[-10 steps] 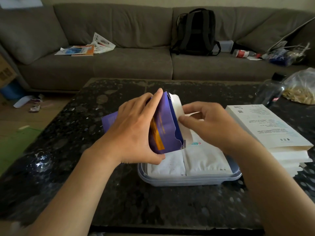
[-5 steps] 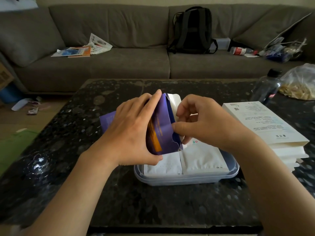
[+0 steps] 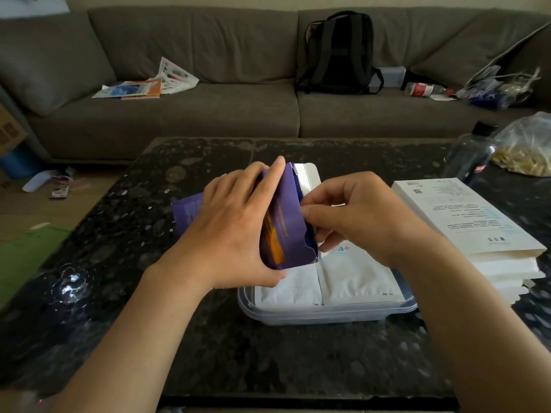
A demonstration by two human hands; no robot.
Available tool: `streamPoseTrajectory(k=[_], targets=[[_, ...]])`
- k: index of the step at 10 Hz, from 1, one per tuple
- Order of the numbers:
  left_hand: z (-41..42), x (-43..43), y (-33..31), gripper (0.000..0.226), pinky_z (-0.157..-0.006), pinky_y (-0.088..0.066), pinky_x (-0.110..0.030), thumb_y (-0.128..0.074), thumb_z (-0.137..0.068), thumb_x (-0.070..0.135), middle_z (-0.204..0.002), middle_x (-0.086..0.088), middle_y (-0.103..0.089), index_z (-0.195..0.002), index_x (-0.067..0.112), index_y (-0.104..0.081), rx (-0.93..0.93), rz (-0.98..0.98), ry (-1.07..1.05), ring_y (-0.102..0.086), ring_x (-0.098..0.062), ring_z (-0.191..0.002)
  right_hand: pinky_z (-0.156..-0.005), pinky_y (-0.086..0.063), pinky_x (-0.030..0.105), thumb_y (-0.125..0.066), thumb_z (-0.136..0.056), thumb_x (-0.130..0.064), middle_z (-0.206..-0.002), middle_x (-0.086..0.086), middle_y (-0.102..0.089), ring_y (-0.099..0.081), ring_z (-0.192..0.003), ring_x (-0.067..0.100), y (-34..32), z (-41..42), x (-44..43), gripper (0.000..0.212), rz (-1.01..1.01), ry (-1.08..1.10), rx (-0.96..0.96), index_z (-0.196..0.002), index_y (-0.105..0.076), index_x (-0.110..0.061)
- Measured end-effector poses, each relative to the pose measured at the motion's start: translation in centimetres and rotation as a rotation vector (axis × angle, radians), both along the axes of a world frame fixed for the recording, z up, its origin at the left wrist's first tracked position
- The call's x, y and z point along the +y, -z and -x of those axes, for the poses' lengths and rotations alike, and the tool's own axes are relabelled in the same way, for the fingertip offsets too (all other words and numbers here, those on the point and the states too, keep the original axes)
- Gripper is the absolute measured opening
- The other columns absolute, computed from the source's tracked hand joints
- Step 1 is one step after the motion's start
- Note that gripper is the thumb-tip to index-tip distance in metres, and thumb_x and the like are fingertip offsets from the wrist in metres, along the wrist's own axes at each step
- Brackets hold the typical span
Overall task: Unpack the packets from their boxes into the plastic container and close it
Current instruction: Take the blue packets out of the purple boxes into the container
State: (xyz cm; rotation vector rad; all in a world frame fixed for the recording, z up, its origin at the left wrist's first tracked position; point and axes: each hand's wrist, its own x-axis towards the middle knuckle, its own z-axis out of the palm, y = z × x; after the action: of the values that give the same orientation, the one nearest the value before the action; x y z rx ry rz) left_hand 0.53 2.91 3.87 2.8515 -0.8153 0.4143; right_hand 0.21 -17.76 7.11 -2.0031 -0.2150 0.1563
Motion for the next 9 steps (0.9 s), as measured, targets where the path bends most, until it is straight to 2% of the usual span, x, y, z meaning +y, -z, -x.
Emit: streamPoseTrajectory(k=[2,4,6,7,8,9], targets=[[-0.2,0.1,0.2,0.144,-0.117,-0.025,-0.043,-0.075,-0.049,0.075,-0.155,0.002,-0.017,-0.157,0.026,0.008,-0.007,-0.021,-0.024,-0.026,-0.021,-0.141,-0.054,-0.056,0.020,-0.065,-0.096,-0.009,-0.070,0.003,-0.075,-0.070,-0.060,0.016,0.5,-0.1,0.5,0.016,-0.007,0.030,0.126,-0.086,-0.077,-0.014],[-0.4,0.1,0.5,0.145,-0.117,-0.025,-0.044,-0.074,-0.049,0.076,-0.156,0.002,-0.017,-0.157,0.025,0.007,-0.003,-0.048,-0.048,-0.025,-0.023,-0.141,-0.053,-0.054,0.019,-0.060,-0.099,-0.010,-0.063,0.002,-0.070,-0.064,-0.053,0.011,1.1,-0.4,0.8,0.021,0.065,0.053,0.075,-0.085,-0.076,-0.012],[-0.7,0.2,0.7,0.144,-0.117,-0.025,-0.045,-0.073,-0.049,0.077,-0.156,0.002,-0.016,-0.157,0.026,0.008,0.010,-0.045,-0.064,-0.025,-0.023,-0.141,-0.053,-0.054,0.018,-0.051,-0.104,-0.013,-0.079,0.010,-0.073,-0.066,-0.058,0.012,1.5,-0.6,1.1,0.023,0.079,0.046,0.086,-0.091,-0.070,-0.007],[-0.6,0.1,0.7,0.141,-0.116,-0.025,-0.048,-0.074,-0.049,0.075,-0.156,0.000,-0.015,-0.156,0.034,0.008,0.010,-0.057,-0.064,-0.025,-0.025,-0.141,-0.053,-0.054,0.018,-0.051,-0.102,-0.012,-0.079,0.009,-0.071,-0.065,-0.059,0.011,1.6,-0.7,1.2,0.022,0.101,0.037,0.070,-0.092,-0.068,-0.005],[-0.4,0.2,0.7,0.127,-0.115,-0.022,-0.051,-0.071,-0.053,0.072,-0.156,-0.004,-0.013,-0.156,0.045,-0.002,0.012,-0.052,-0.047,-0.022,-0.030,-0.140,-0.054,-0.055,0.018,-0.055,-0.098,-0.007,-0.079,0.006,-0.071,-0.066,-0.059,0.009,1.6,-0.7,1.2,0.016,0.112,0.028,0.055,-0.091,-0.069,-0.006],[-0.3,0.2,0.7,0.116,-0.115,-0.021,-0.053,-0.066,-0.055,0.072,-0.155,-0.005,-0.013,-0.155,0.049,-0.012,0.010,-0.052,-0.045,-0.022,-0.031,-0.140,-0.054,-0.055,0.019,-0.055,-0.096,-0.002,-0.072,0.004,-0.070,-0.065,-0.055,0.007,1.7,-0.8,1.0,0.018,0.094,0.029,0.044,-0.085,-0.069,-0.007]])
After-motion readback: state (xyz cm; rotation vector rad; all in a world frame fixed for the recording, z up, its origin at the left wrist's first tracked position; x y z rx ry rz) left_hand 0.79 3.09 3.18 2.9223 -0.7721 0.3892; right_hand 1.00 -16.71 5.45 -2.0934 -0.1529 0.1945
